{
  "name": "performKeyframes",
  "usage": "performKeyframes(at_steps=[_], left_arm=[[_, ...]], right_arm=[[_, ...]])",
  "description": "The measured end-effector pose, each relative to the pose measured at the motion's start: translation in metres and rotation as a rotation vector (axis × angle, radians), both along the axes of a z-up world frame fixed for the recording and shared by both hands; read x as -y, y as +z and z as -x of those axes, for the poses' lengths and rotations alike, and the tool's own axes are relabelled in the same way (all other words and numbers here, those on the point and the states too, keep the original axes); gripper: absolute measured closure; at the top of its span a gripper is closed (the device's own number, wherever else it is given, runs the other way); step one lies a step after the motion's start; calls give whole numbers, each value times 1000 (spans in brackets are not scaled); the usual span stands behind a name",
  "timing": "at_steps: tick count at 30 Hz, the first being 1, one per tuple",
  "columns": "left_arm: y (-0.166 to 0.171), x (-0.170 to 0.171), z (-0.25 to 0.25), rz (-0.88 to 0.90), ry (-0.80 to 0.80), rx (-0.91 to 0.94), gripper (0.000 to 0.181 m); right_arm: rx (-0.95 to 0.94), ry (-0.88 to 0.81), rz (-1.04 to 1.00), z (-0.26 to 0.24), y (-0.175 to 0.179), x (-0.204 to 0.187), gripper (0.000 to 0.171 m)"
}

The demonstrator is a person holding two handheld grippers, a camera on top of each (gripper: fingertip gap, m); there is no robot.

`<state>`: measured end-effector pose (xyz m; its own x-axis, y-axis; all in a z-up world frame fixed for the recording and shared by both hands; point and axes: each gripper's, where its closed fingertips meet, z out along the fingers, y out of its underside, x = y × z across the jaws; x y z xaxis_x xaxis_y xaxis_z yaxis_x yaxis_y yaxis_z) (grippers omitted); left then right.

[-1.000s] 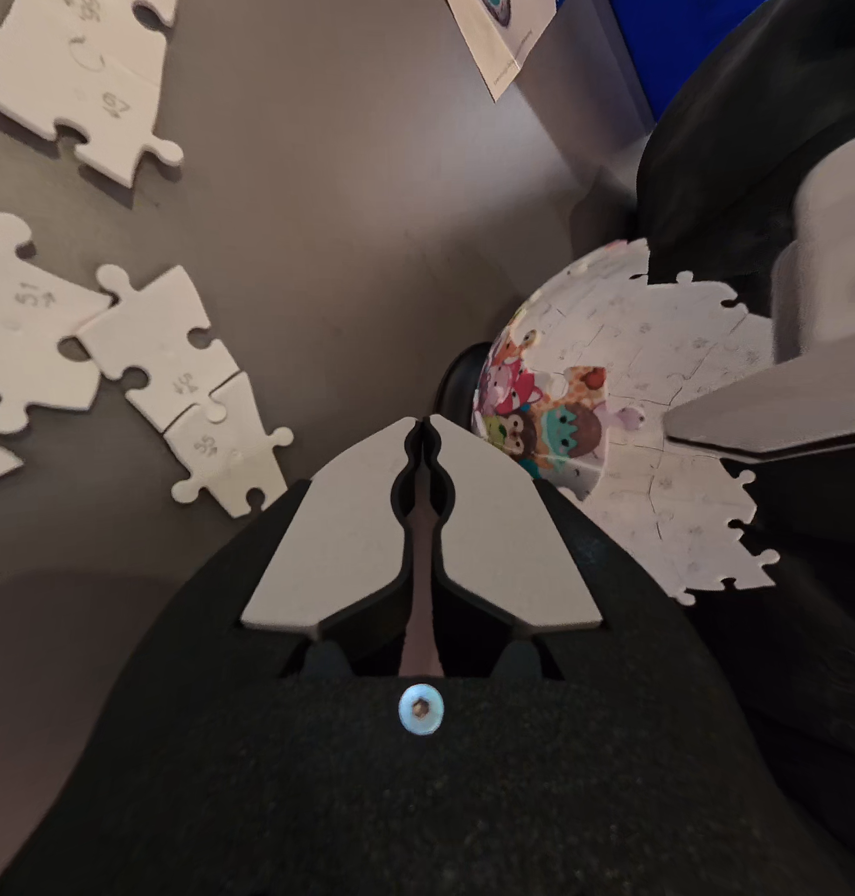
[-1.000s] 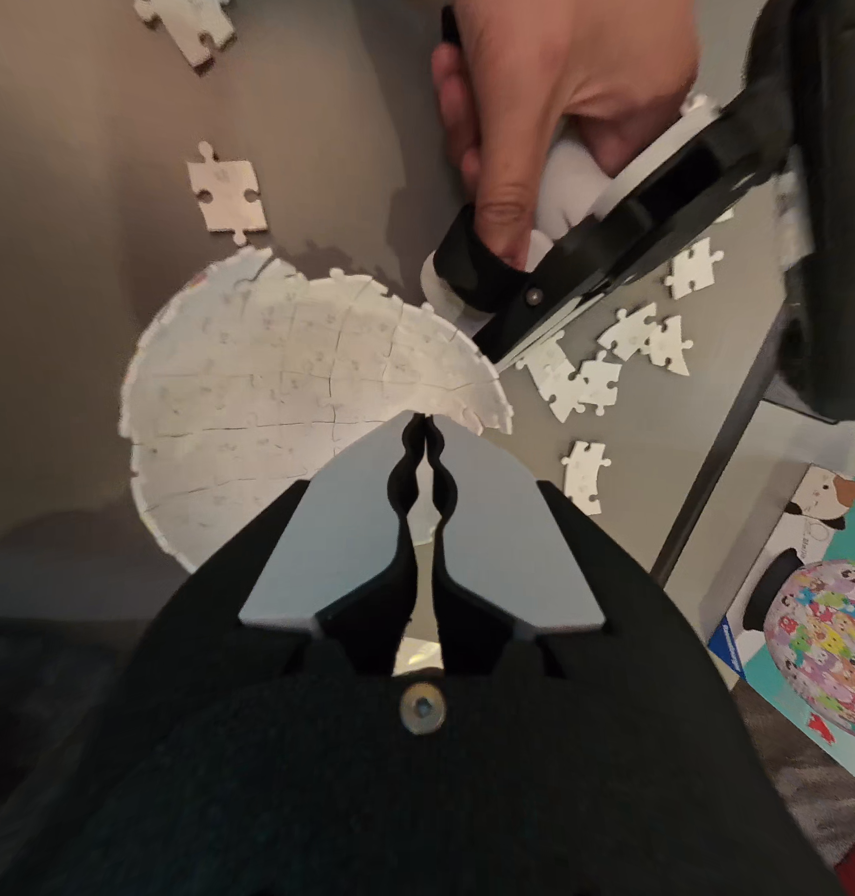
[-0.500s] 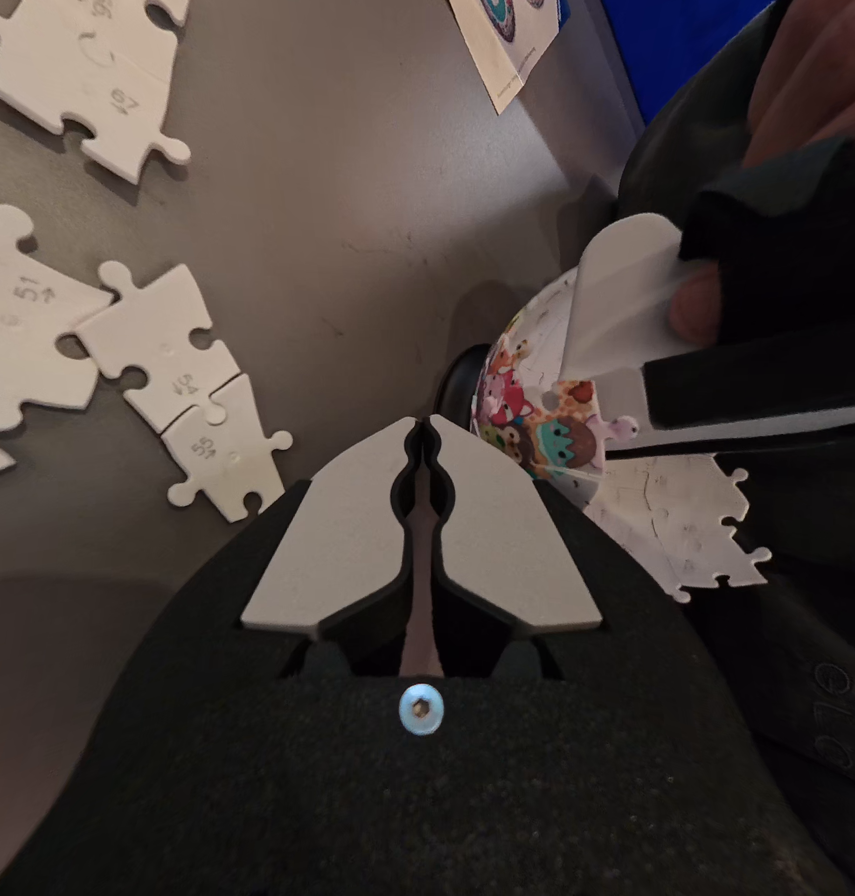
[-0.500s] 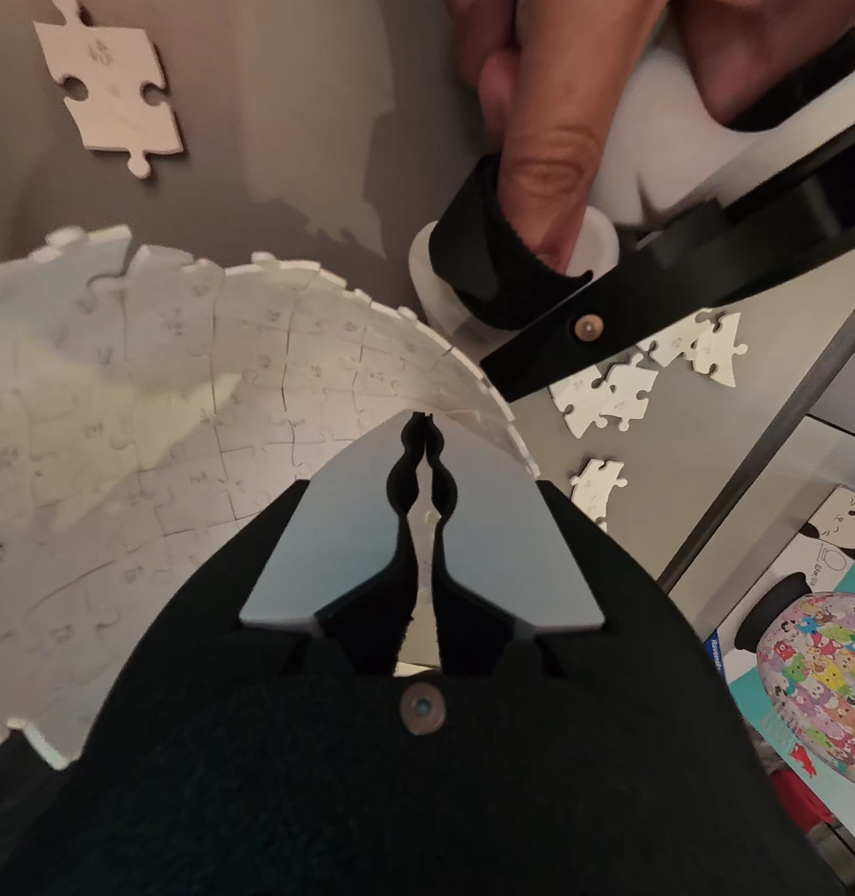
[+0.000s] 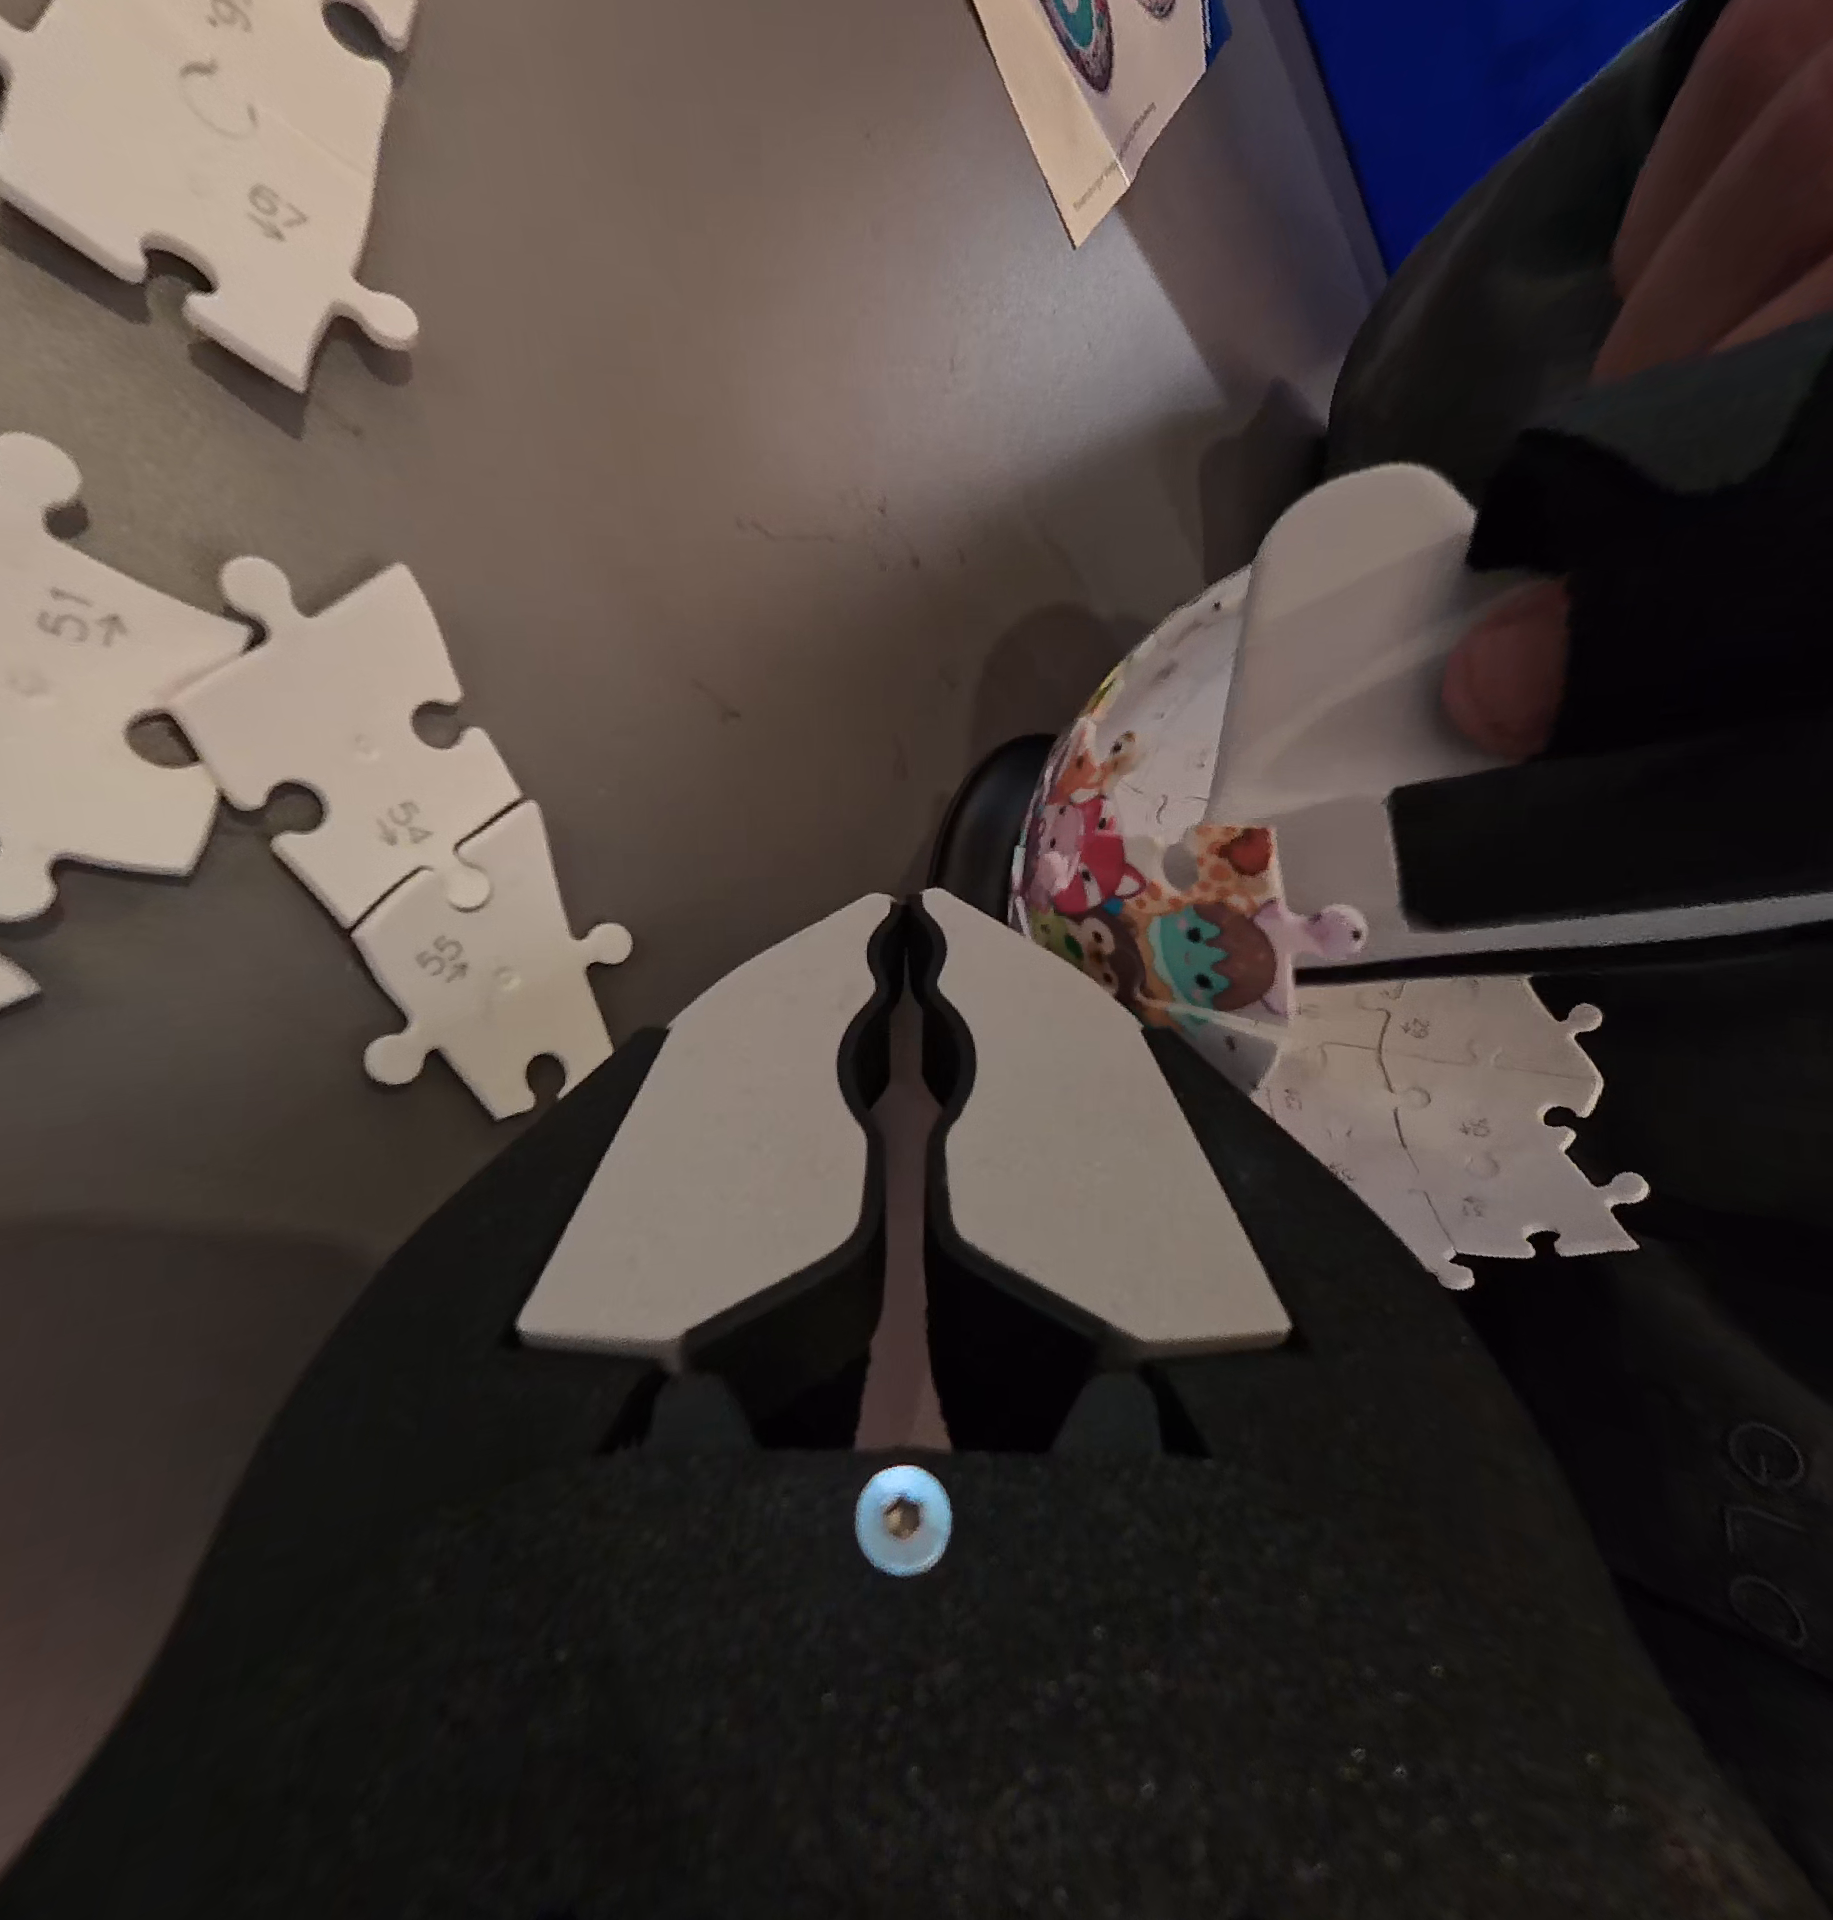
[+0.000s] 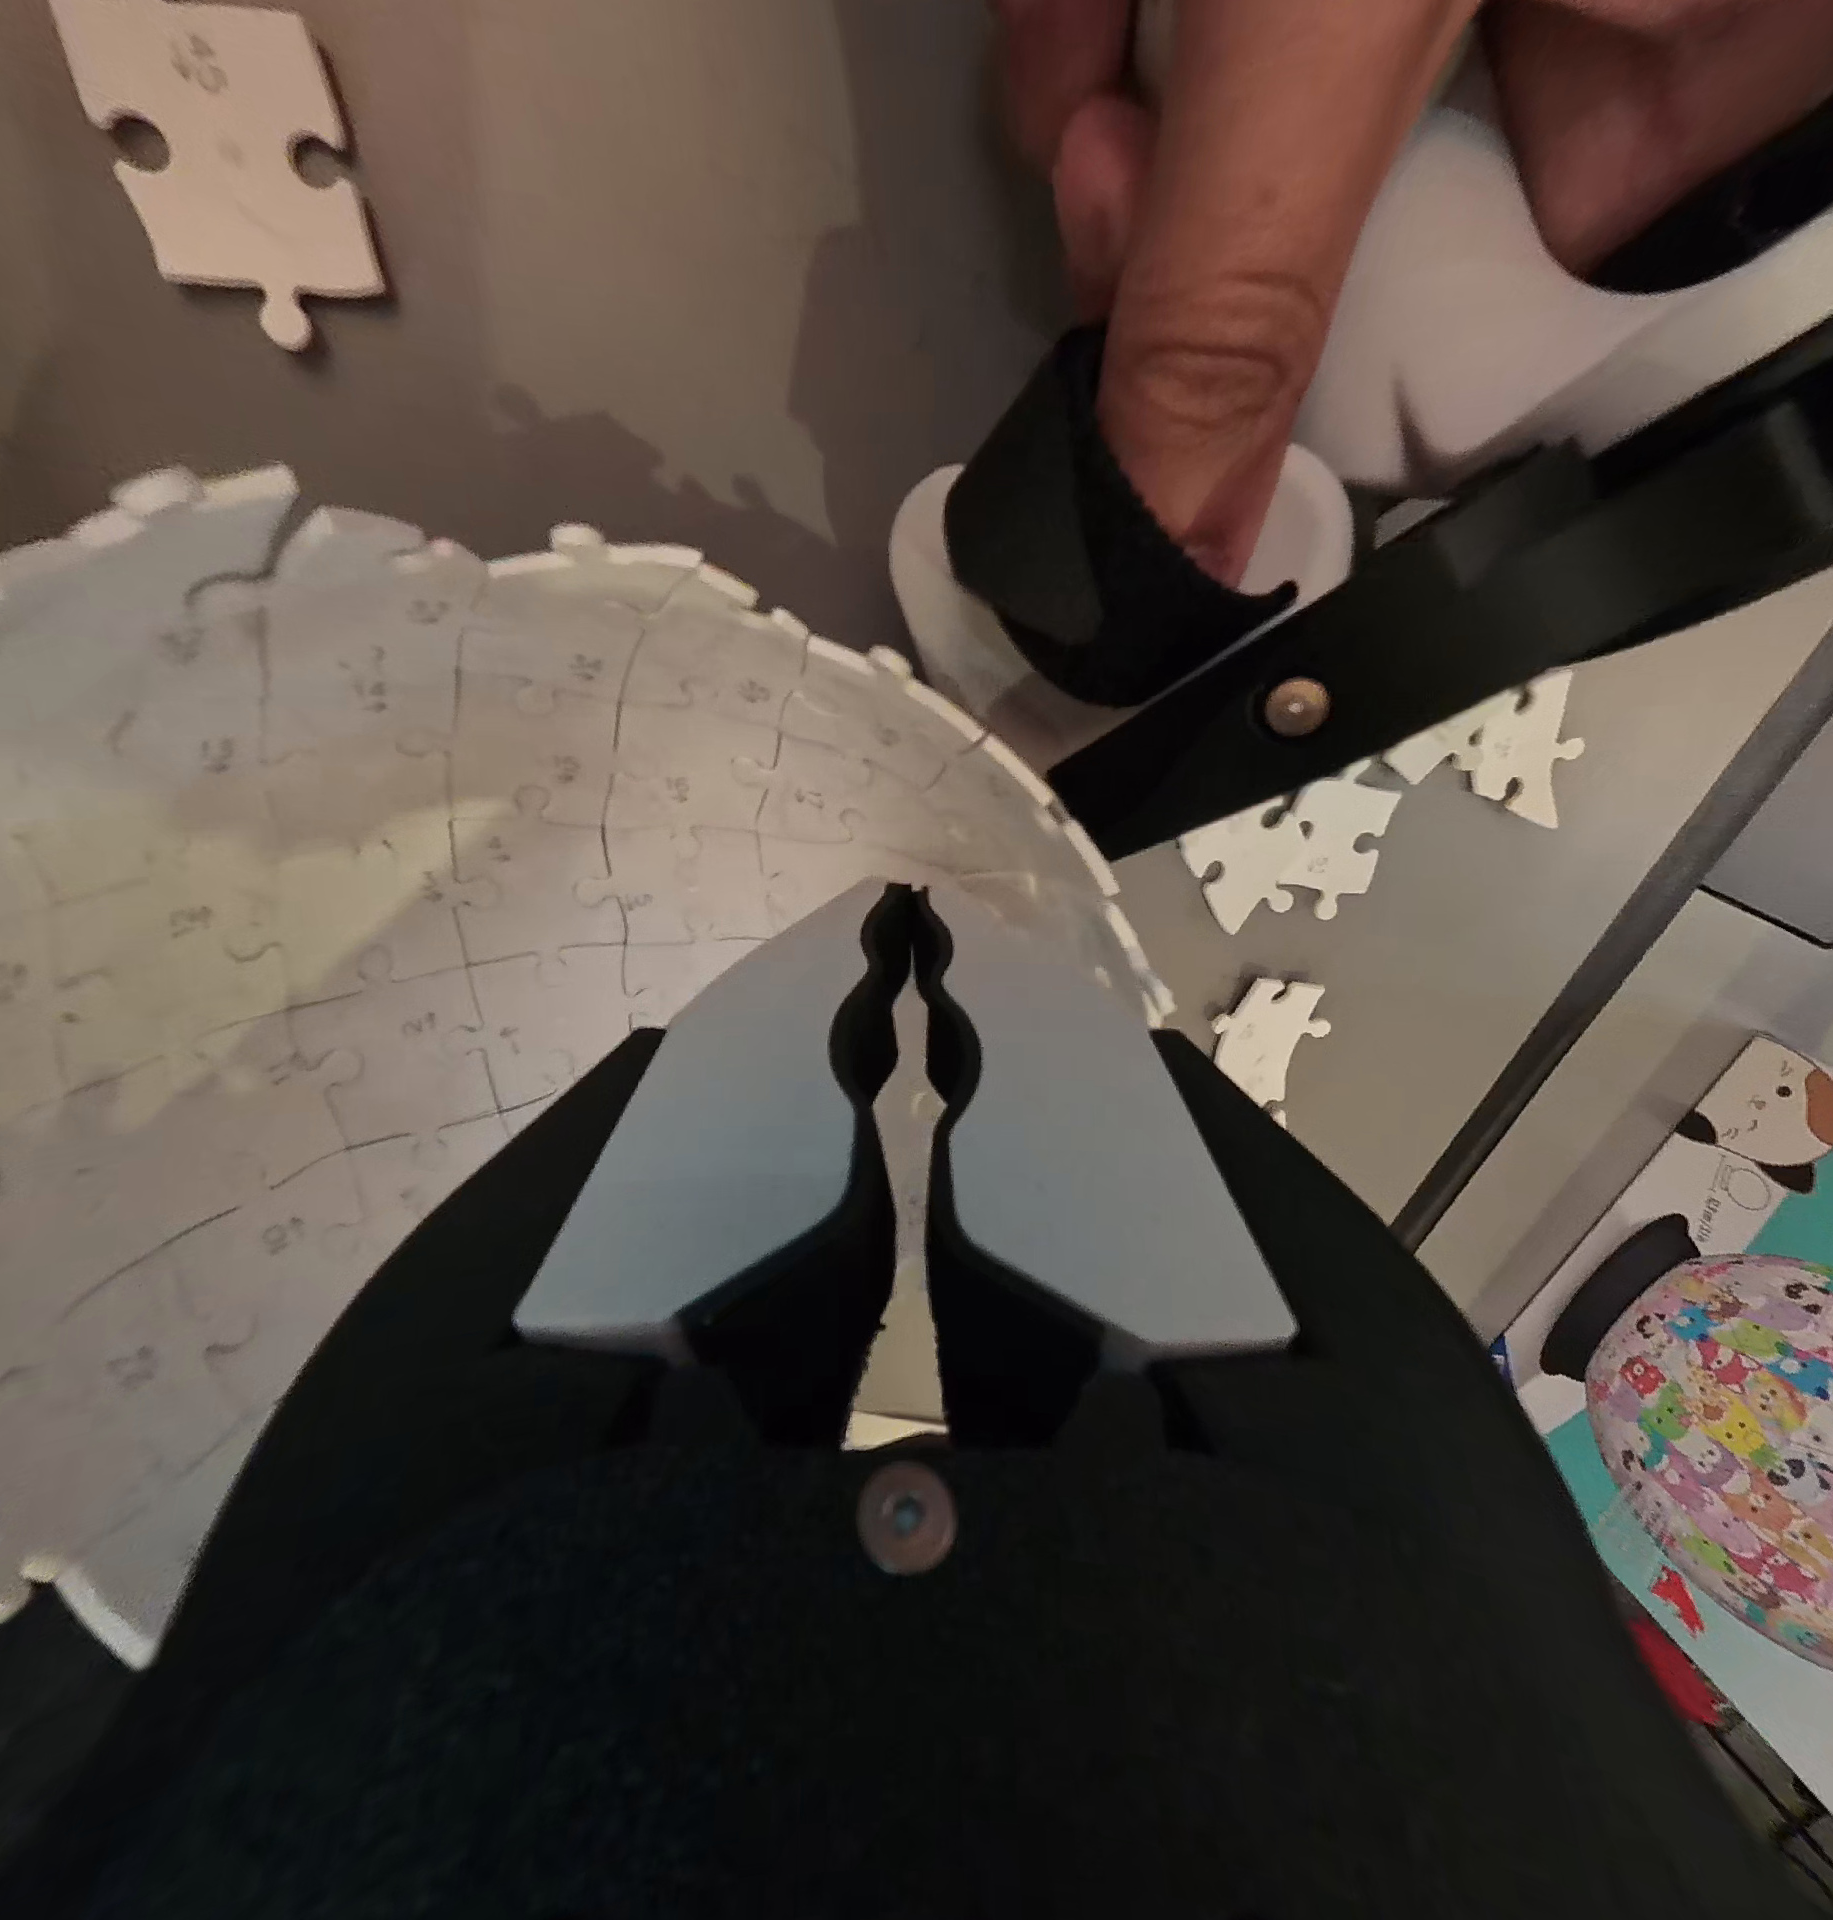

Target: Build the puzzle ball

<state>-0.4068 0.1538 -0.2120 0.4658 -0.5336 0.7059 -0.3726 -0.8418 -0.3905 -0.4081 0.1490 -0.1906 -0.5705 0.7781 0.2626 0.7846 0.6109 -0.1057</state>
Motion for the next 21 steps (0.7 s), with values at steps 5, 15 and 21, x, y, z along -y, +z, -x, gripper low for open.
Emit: performKeyframes(at_steps=[5,15,21], left_arm=[[1,-10,6,-34,42,-3,181],[16,-16,0,-130,28,41,181],[14,-17,2,-120,36,41,181]], right_arm=[[-27,5,30,0,8,4,171],[-68,5,1,8,9,-2,171],[-49,-3,43,-2,16,3,171]])
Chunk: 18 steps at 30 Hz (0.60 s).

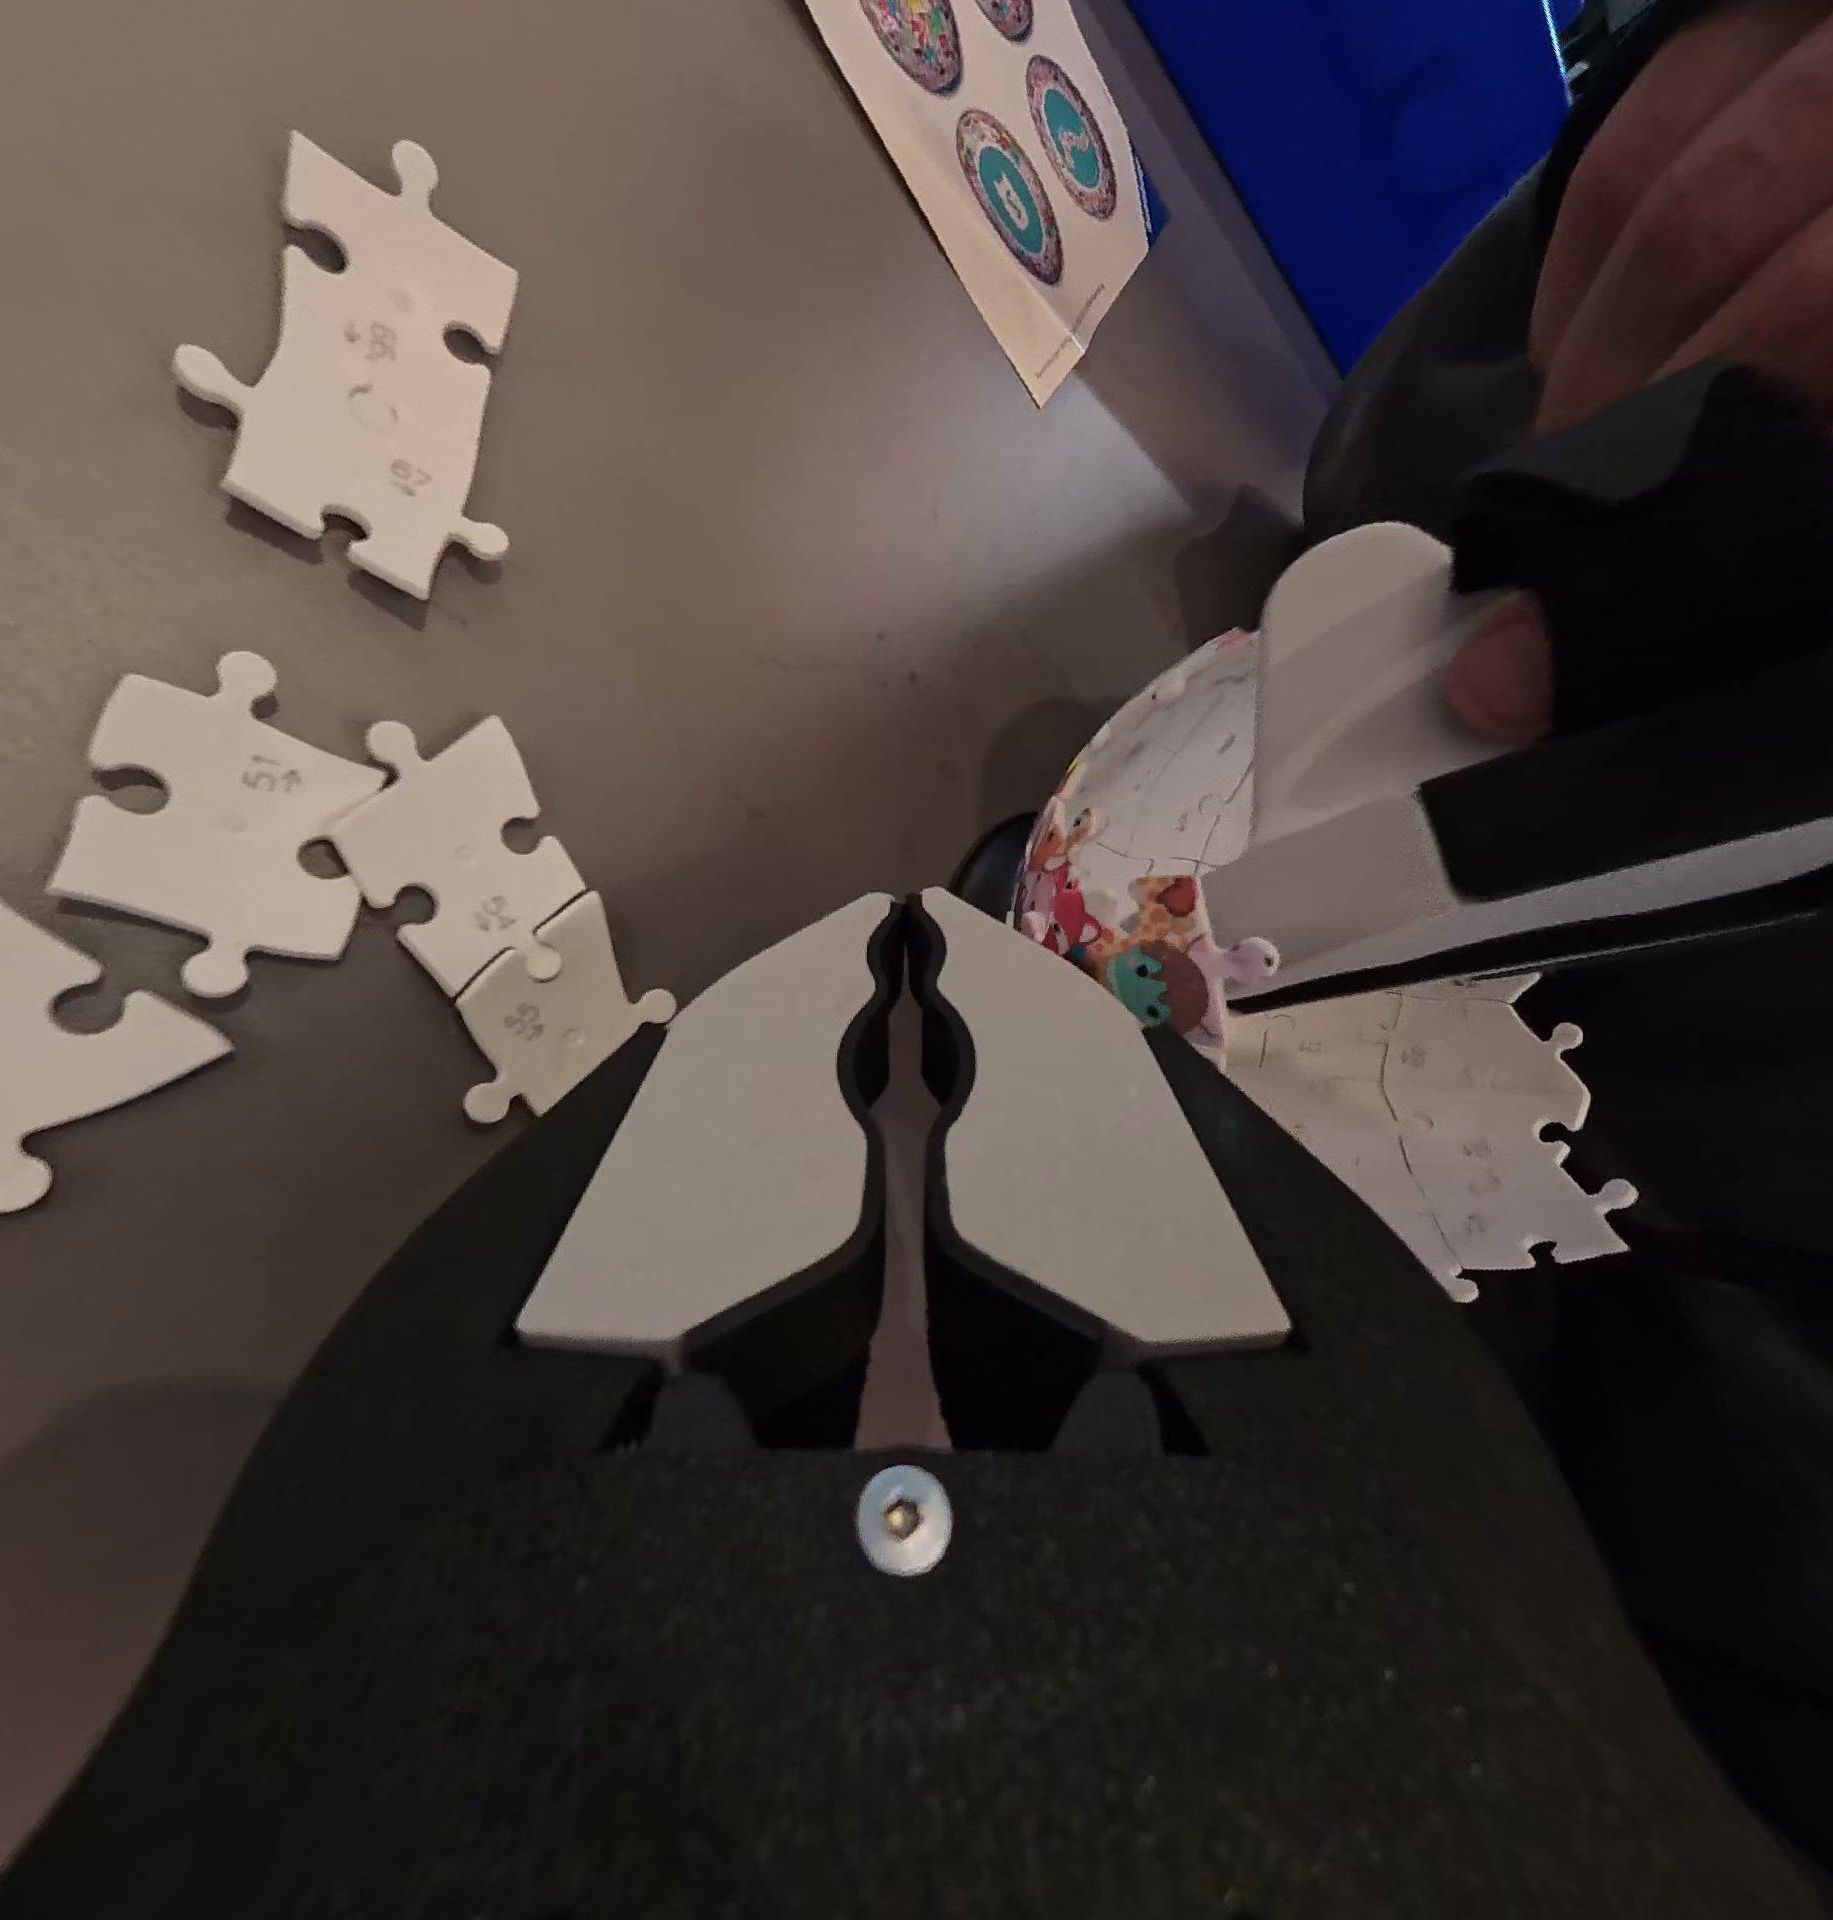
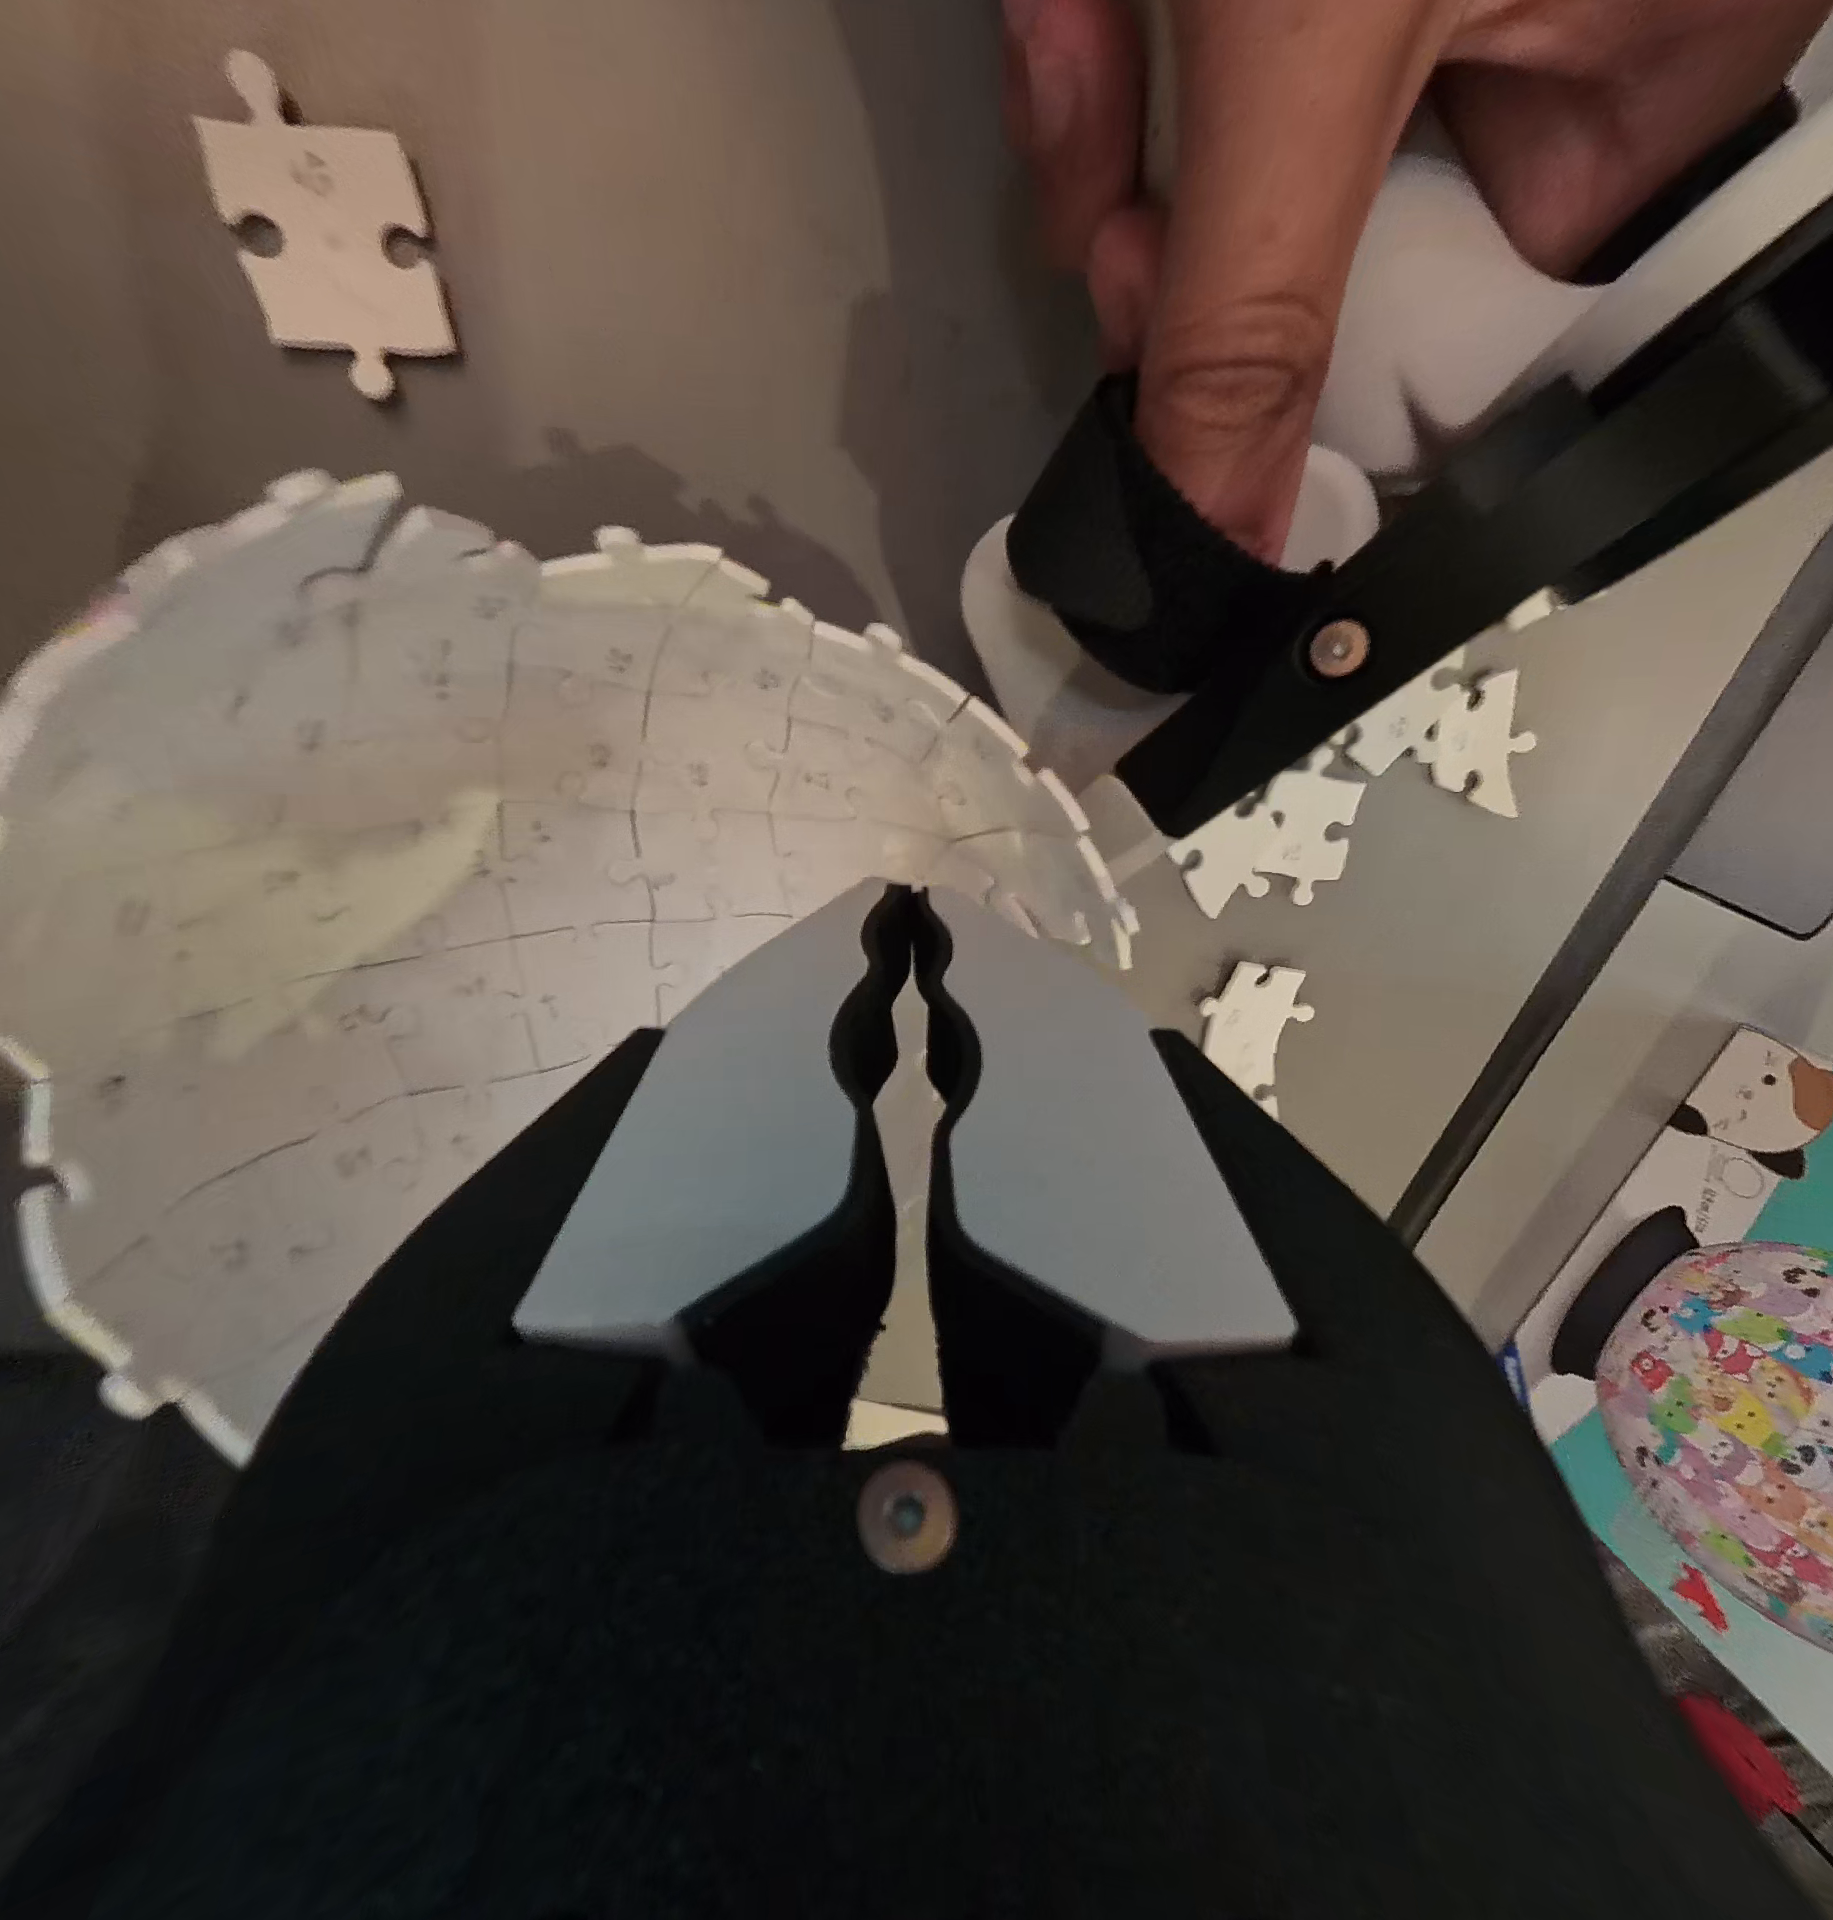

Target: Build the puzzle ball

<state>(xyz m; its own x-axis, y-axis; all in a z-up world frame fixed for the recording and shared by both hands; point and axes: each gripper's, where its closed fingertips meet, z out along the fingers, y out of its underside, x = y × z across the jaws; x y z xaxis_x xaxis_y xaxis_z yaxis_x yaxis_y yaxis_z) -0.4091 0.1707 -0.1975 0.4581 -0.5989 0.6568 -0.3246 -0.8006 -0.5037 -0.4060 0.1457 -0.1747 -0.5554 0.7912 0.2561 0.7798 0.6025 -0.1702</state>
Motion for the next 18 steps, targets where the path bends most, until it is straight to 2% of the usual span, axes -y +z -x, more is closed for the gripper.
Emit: performKeyframes(at_steps=[10,18], left_arm=[[0,3,-4,-8,-20,-3,181],[4,0,0,-21,-11,15,181]], right_arm=[[-12,13,-35,10,-10,-2,171],[44,-28,-14,-9,-6,-8,171]])
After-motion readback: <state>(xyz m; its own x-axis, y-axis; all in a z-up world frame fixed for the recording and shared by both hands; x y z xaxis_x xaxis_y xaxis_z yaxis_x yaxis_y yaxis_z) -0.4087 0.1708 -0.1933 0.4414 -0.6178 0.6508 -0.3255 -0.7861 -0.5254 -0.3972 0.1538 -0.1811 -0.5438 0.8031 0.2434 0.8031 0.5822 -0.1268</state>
